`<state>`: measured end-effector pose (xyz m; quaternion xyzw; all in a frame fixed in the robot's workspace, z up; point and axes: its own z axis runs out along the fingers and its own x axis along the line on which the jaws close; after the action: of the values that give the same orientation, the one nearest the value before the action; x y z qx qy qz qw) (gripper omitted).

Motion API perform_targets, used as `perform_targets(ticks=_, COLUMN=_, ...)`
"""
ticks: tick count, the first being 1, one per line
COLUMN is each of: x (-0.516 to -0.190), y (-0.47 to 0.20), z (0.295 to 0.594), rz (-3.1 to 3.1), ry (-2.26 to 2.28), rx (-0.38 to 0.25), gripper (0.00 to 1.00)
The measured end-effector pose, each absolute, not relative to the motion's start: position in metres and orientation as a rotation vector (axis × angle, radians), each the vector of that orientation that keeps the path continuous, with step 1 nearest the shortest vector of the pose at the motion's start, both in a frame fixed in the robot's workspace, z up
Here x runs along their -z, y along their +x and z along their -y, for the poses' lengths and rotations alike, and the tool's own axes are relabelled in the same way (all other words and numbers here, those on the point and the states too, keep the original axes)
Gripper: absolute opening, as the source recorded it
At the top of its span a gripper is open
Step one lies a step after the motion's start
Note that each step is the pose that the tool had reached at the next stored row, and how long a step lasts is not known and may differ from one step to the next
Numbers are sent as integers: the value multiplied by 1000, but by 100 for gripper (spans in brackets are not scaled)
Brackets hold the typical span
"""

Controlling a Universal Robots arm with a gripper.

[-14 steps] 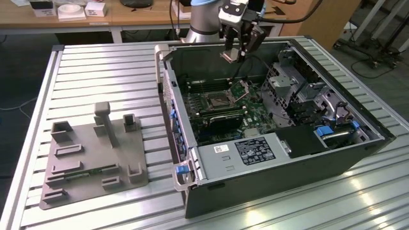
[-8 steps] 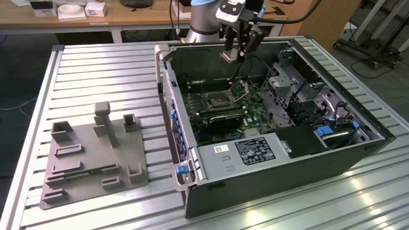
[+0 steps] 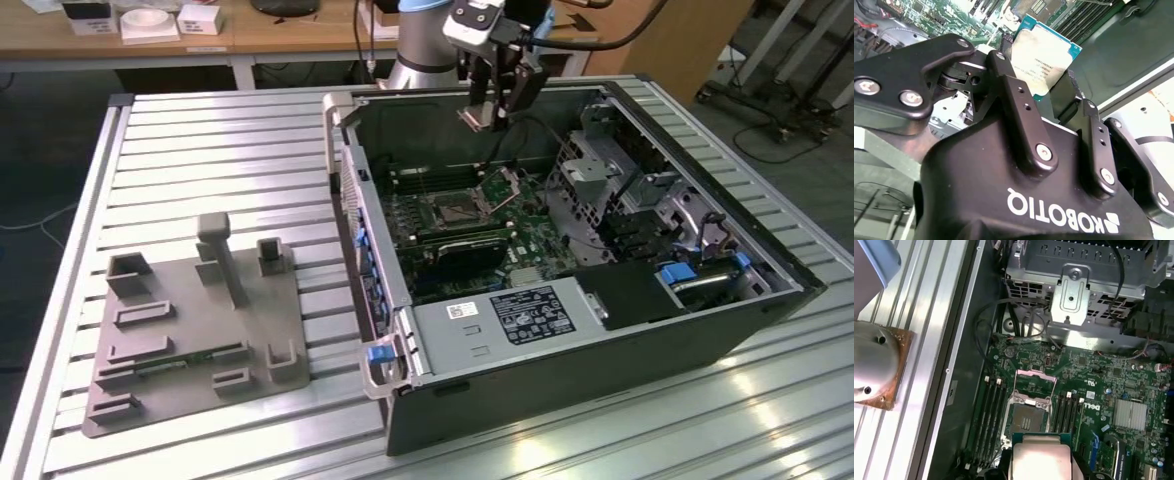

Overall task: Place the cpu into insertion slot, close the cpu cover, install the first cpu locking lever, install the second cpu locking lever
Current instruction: 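Place the cpu into insertion slot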

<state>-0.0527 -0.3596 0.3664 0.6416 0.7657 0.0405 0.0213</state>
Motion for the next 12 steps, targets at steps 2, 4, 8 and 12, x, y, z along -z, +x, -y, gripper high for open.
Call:
perform_targets(ticks=2, x=-366, y=-53, z=360, rz=-2357, ry=2008, rx=-125, gripper=54)
perform_targets(ticks=4, x=-366, y=-54, z=360, rz=-2339, ry=2027, rx=-124, gripper=54)
perform_targets(ticks=8, x=-366, y=-55, z=360, rz=-2304, ry=2065, rx=-123, gripper=54)
perform_targets(ticks=12, x=-366, y=-56, z=360, rz=-2269, ry=2101, rx=-122, gripper=54)
